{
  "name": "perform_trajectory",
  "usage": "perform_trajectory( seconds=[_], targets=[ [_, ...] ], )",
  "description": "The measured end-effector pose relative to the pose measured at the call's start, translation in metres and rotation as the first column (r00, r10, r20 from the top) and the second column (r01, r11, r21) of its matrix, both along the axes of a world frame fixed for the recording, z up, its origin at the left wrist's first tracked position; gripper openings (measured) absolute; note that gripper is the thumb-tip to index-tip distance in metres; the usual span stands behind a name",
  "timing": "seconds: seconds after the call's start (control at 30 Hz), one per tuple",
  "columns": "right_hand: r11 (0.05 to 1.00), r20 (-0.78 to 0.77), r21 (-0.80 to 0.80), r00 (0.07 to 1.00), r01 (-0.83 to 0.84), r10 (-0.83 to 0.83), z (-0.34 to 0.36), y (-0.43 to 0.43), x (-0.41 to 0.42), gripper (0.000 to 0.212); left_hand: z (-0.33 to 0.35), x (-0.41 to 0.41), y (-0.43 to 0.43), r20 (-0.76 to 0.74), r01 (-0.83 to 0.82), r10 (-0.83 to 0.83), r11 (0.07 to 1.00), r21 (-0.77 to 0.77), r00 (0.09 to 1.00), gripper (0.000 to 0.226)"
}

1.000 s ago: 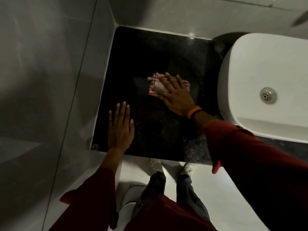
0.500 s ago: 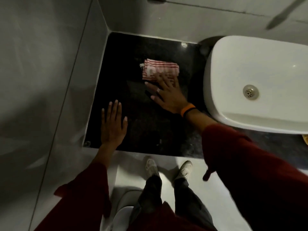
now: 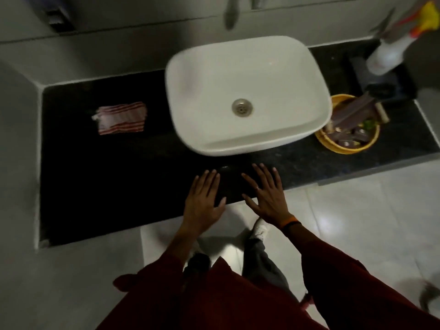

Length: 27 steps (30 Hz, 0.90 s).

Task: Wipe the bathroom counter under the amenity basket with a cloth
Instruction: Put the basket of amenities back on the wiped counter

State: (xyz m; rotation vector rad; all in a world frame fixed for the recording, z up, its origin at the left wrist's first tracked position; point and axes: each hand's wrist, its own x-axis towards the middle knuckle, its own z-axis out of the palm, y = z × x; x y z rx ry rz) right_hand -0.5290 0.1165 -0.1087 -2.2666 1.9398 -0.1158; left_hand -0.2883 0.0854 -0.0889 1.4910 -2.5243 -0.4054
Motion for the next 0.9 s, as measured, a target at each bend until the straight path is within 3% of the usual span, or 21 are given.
perform_trajectory(
  seconds=[0.23, 0.4, 0.57, 0.7, 0.8, 0.9],
  targets=[
    [0.969, 0.0, -0.143, 0.979, 0.203, -0.205, 0.025, -0.011, -0.18, 0.074, 0.014, -0.209, -0.02, -0.104, 0.149, -0.151, 0.989, -0.02, 0.983, 0.069],
    [0.89, 0.053, -0.18, 0.908, 0.419, -0.416, 0.046, -0.048, -0.273, 0.074, 0.026, -0.316, -0.047, -0.098, 0.011, -0.009, 1.0, 0.019, 0.995, 0.077],
    [0.823, 0.176, -0.163, 0.837, 0.544, -0.518, 0.05, -0.091, -0.331, 0.064, 0.027, -0.374, -0.077, -0.104, -0.129, 0.136, 0.989, 0.068, 0.985, 0.087],
    [0.778, 0.312, -0.06, 0.752, 0.626, -0.581, 0.042, -0.113, -0.353, 0.051, 0.018, -0.402, -0.102, -0.055, -0.225, 0.232, 0.968, 0.11, 0.971, 0.076],
    [0.768, 0.332, -0.024, 0.729, 0.641, -0.598, 0.04, -0.118, -0.361, 0.05, 0.019, -0.418, -0.118, 0.003, -0.307, 0.309, 0.943, 0.132, 0.951, 0.067],
    [0.774, 0.354, -0.095, 0.748, 0.625, -0.561, 0.043, -0.105, -0.363, 0.049, 0.027, -0.422, -0.115, -0.111, -0.332, 0.371, 0.904, 0.269, 0.922, 0.061]
  ],
)
